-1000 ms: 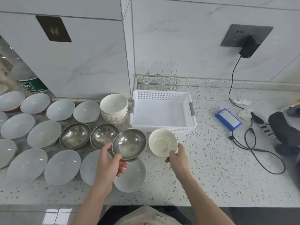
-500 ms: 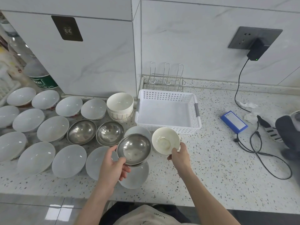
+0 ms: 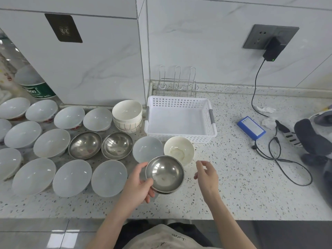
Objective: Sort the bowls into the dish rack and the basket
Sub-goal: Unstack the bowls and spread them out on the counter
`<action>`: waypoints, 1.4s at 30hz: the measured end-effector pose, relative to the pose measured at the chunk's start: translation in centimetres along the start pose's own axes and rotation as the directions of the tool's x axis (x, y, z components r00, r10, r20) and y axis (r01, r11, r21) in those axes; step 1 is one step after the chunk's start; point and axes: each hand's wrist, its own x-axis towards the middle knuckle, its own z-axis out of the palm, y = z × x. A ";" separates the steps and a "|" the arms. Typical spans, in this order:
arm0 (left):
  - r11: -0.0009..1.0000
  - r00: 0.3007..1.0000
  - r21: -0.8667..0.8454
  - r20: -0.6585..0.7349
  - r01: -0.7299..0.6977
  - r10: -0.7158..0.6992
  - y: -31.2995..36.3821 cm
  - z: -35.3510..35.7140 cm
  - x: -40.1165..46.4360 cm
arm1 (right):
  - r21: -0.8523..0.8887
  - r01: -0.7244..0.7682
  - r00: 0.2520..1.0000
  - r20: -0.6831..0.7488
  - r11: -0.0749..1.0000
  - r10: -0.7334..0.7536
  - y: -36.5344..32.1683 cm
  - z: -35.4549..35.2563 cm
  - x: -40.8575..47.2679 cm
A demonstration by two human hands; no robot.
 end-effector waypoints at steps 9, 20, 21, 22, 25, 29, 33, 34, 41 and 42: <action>0.992 0.991 0.124 0.137 -0.017 0.000 -1.6 4.4 -0.1 | -0.131 0.141 0.961 0.256 0.981 -0.104 3.1 -3.4 -2.4; 0.932 0.996 0.357 0.079 -0.055 0.028 -1.8 6.7 -0.5 | -0.361 0.295 0.929 0.326 0.885 -0.177 4.2 -4.1 -0.7; 0.914 0.997 0.402 0.075 -0.059 0.031 -1.7 6.7 -0.6 | -0.370 0.311 0.926 0.325 0.875 -0.192 4.3 -4.1 -0.7; 0.896 0.997 0.440 0.071 -0.060 0.032 -1.6 6.8 -0.7 | -0.372 0.324 0.923 0.325 0.870 -0.205 4.3 -4.0 -0.7; 0.855 0.996 0.516 0.084 -0.056 0.014 -1.2 6.7 -0.8 | -0.381 0.350 0.916 0.332 0.856 -0.227 4.5 -3.6 -0.7; 0.822 0.996 0.568 0.089 -0.043 -0.010 -0.9 6.7 -0.8 | -0.401 0.346 0.913 0.351 0.848 -0.207 4.7 -3.4 -0.5; 0.796 0.999 0.605 0.045 -0.015 -0.016 -0.7 6.9 -0.6 | -0.394 0.348 0.907 0.372 0.851 -0.199 4.5 -3.2 -0.3; 0.791 0.999 0.612 0.040 -0.007 -0.022 -0.7 6.9 -0.5 | -0.392 0.349 0.905 0.377 0.851 -0.198 4.4 -3.2 -0.2; 0.752 0.997 0.658 0.007 0.049 -0.072 -1.1 7.4 -0.3 | -0.394 0.375 0.884 0.426 0.839 -0.195 4.1 -3.5 0.2; 0.746 0.997 0.664 0.002 0.058 -0.079 -1.2 7.5 -0.3 | -0.392 0.375 0.880 0.437 0.840 -0.188 4.1 -3.6 0.3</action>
